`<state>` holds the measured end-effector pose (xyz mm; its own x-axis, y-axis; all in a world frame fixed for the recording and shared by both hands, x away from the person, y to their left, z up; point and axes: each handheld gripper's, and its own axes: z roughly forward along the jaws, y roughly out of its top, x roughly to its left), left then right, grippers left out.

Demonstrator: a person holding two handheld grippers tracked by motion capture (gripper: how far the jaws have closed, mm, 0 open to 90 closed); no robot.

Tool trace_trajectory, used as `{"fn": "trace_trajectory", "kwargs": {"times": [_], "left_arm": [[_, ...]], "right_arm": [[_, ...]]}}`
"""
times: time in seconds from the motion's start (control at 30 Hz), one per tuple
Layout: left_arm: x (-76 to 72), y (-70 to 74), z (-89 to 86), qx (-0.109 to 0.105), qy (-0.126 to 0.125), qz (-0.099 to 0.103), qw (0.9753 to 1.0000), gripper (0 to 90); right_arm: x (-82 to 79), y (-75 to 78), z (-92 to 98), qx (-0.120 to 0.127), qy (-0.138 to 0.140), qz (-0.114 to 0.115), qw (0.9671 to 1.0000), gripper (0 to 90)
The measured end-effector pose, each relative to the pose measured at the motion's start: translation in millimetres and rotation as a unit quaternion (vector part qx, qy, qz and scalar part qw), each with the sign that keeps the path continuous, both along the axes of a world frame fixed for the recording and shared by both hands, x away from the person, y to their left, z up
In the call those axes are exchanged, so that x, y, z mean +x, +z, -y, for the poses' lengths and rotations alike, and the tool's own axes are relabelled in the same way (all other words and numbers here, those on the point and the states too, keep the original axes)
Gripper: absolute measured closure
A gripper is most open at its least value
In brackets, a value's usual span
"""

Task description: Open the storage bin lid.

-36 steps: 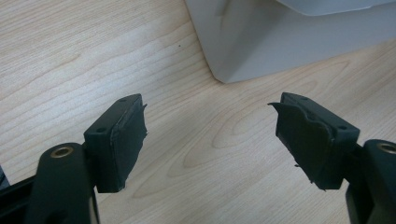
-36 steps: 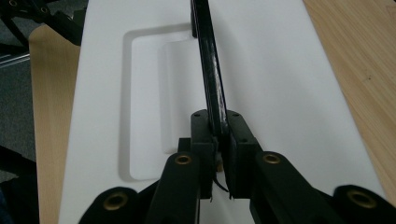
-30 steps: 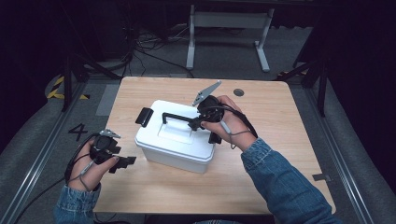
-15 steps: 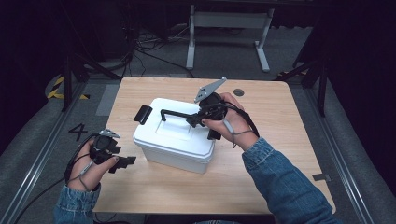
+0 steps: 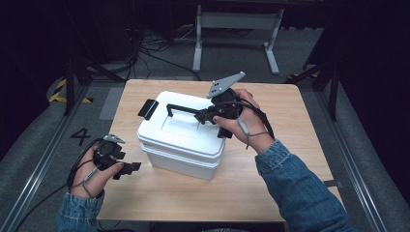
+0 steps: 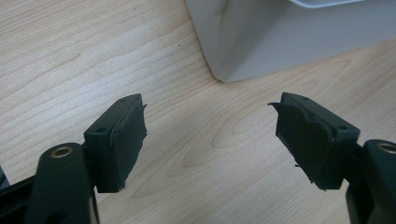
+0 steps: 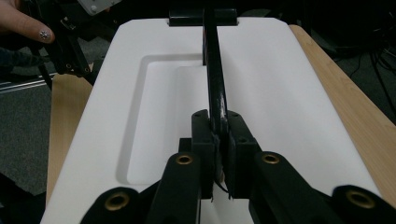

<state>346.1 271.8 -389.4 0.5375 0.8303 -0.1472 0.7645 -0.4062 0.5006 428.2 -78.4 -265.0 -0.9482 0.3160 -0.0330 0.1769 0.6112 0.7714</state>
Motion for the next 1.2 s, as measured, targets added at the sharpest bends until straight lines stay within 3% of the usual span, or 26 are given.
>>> {"fn": "trace_trajectory", "kwargs": {"times": [0.5, 0.87, 1.2], "left_arm": [[0.1, -1.0, 0.2, 0.001, 0.001, -0.002, 1.0000, 25.0], [0.6, -1.8, 1.7, 0.002, -0.002, -0.008, 1.0000, 24.9], [1.1, -2.6, 2.2, 0.003, 0.000, -0.008, 1.0000, 25.0]], "right_arm": [[-1.0, 12.8, 22.7, 0.012, -0.017, 0.011, 0.9997, 84.8], [1.3, 21.2, 69.1, 0.022, -0.058, 0.023, 0.9978, 84.8], [3.7, 25.8, 108.3, 0.037, -0.095, 0.019, 0.9947, 84.8]]}}
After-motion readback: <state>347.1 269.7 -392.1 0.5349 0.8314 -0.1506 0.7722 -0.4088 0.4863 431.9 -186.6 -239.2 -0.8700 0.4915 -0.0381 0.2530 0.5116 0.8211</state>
